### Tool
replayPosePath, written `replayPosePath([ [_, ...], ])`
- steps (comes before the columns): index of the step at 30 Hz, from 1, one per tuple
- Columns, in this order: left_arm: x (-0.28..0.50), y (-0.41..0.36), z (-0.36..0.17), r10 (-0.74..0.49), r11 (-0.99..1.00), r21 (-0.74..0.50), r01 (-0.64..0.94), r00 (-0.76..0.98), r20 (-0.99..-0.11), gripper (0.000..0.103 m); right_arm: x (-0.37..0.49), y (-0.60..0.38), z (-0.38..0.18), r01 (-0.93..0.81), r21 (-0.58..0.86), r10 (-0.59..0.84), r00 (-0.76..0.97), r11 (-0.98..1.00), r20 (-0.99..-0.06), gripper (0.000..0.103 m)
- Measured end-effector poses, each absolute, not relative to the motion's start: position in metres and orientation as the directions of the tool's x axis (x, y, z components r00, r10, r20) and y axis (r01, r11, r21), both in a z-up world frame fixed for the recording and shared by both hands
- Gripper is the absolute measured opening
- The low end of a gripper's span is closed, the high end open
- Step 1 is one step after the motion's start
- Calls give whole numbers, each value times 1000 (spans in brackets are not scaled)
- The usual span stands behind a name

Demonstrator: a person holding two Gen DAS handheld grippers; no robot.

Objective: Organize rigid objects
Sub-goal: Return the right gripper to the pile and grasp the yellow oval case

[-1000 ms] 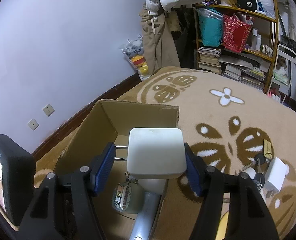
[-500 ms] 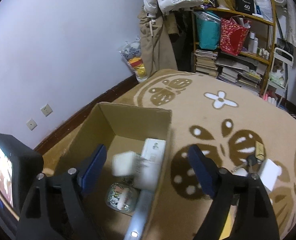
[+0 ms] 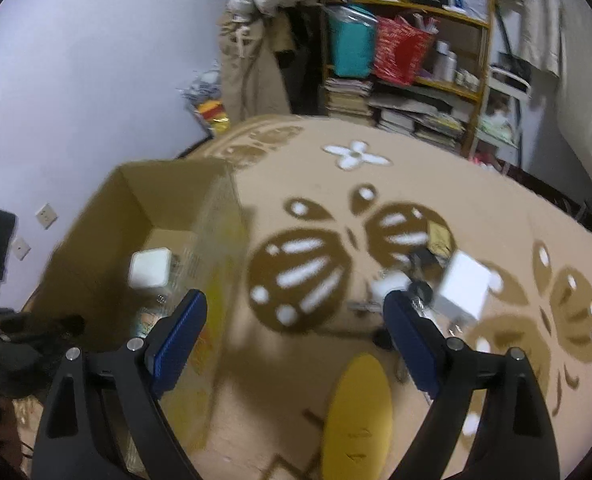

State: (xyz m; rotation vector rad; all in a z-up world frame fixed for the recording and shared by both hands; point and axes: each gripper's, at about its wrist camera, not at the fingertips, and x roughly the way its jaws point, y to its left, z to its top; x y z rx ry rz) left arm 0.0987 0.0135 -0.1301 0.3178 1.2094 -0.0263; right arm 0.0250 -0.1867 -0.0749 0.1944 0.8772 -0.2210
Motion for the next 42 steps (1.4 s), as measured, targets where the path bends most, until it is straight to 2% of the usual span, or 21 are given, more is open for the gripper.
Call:
replayPosePath([
  [6, 99, 14, -130, 147, 956, 225, 187, 358, -922, 17, 8, -202, -104, 323, 98, -98, 540, 941, -836, 94],
  [16, 99, 15, -130, 140, 958, 217, 186, 356, -924, 17, -9, -217, -128, 368, 58, -128, 462, 928, -878, 94],
  [23, 98, 14, -130, 147, 956, 226, 188, 359, -922, 17, -8, -220, -148, 375, 61, -105, 406, 925, -908, 87],
  [26, 98, 14, -130, 148, 956, 227, 188, 359, -921, 17, -7, -219, -156, 373, 59, -93, 376, 926, -922, 81],
  [38, 98, 14, -129, 147, 956, 226, 188, 358, -922, 18, -7, -211, -168, 379, 29, -95, 305, 925, -948, 80],
  [42, 98, 14, -129, 148, 955, 227, 189, 358, -922, 18, -9, -208, -168, 380, 22, -100, 299, 925, -949, 74],
])
